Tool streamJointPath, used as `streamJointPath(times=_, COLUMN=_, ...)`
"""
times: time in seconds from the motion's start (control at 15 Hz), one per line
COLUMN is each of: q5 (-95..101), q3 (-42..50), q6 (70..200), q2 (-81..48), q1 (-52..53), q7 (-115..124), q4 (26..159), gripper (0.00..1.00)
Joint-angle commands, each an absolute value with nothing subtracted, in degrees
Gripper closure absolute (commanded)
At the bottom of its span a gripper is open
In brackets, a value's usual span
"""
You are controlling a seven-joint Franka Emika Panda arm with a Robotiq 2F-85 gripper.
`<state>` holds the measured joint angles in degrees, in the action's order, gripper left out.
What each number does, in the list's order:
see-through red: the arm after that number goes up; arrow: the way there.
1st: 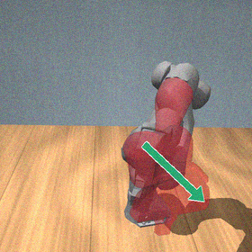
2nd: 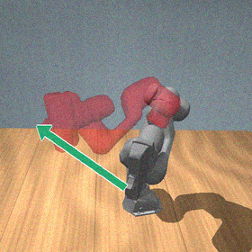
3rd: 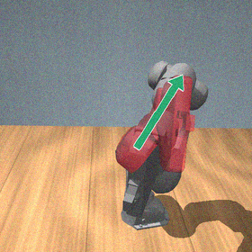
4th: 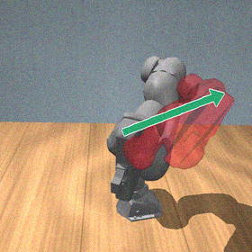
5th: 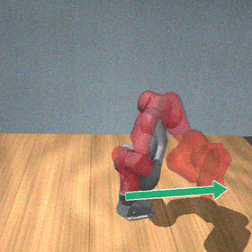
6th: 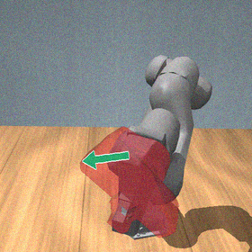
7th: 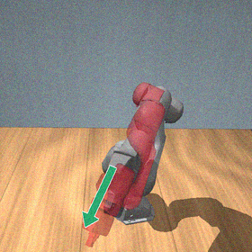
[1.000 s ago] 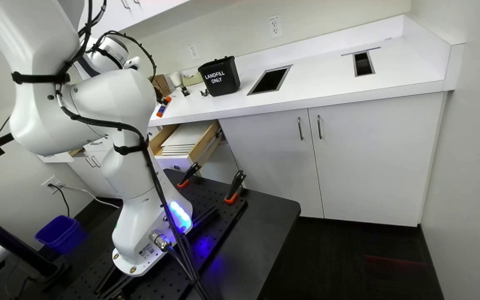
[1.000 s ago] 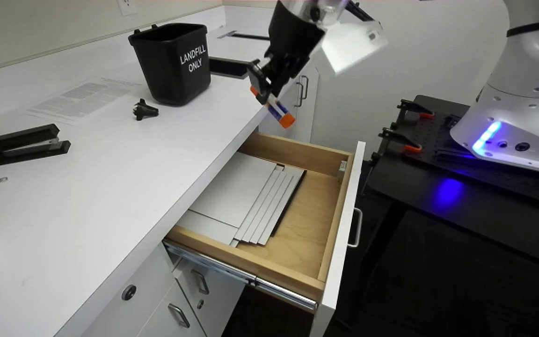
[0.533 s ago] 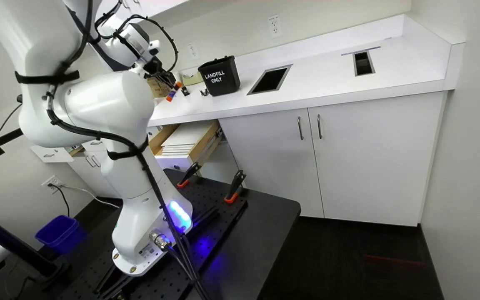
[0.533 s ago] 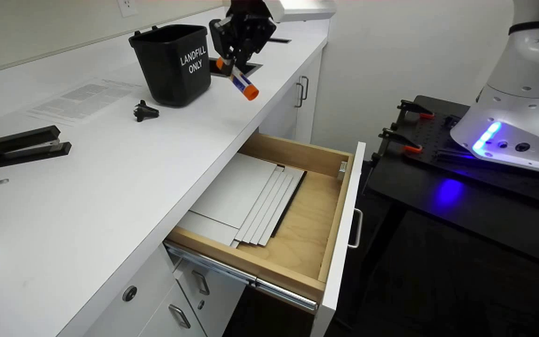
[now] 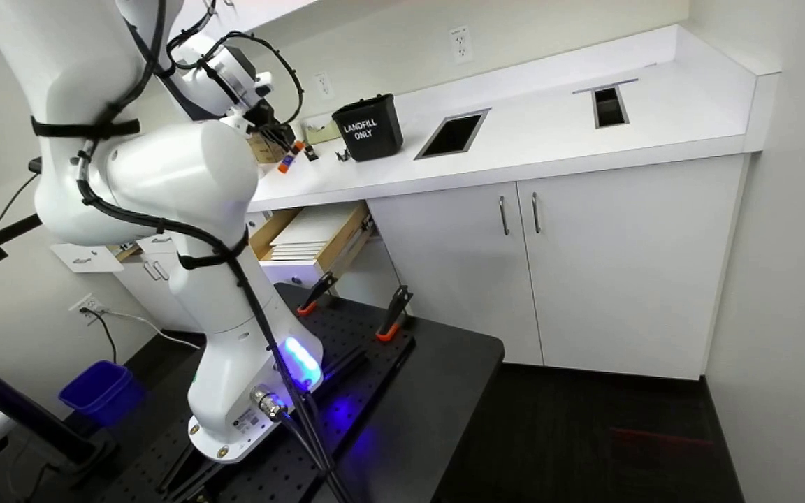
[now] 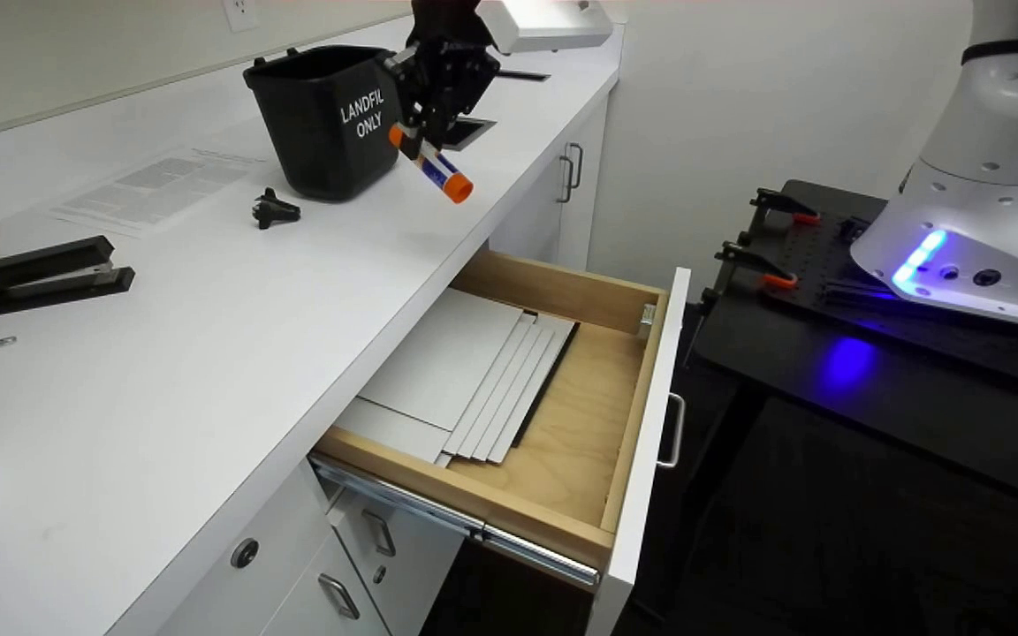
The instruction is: Remove the glue stick from the drawer and put it on the table
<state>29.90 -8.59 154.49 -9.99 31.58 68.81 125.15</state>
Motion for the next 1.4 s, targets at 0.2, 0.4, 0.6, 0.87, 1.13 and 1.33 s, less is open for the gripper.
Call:
streamJointPath(times=0.2, q5=17.99, q3=-12.51, q6=153.90, q2=-17.05, q1=25.87, q7=53.17, q4=116.61, gripper=0.88)
streamJointPath(times=0.4, q5=10.60, q3=-13.04, q6=150.41, q2=-21.73, q1=24.50, q7=44.64, q4=110.03, gripper=0.88)
streamJointPath(times=0.6, q5=6.50, q3=-12.13, q6=145.56, q2=-26.81, q1=24.99, q7=39.42, q4=102.87, gripper=0.88)
streamJointPath(times=0.87, q5=4.88, q3=-11.01, q6=139.46, q2=-33.90, q1=26.89, q7=37.16, q4=94.18, gripper=0.88)
streamJointPath(times=1.13, q5=4.77, q3=-10.22, q6=138.03, q2=-39.44, q1=28.67, q7=37.01, q4=88.67, gripper=0.88)
streamJointPath(times=1.33, q5=4.63, q3=-9.61, q6=138.47, q2=-42.48, q1=29.83, q7=37.35, q4=85.90, gripper=0.88)
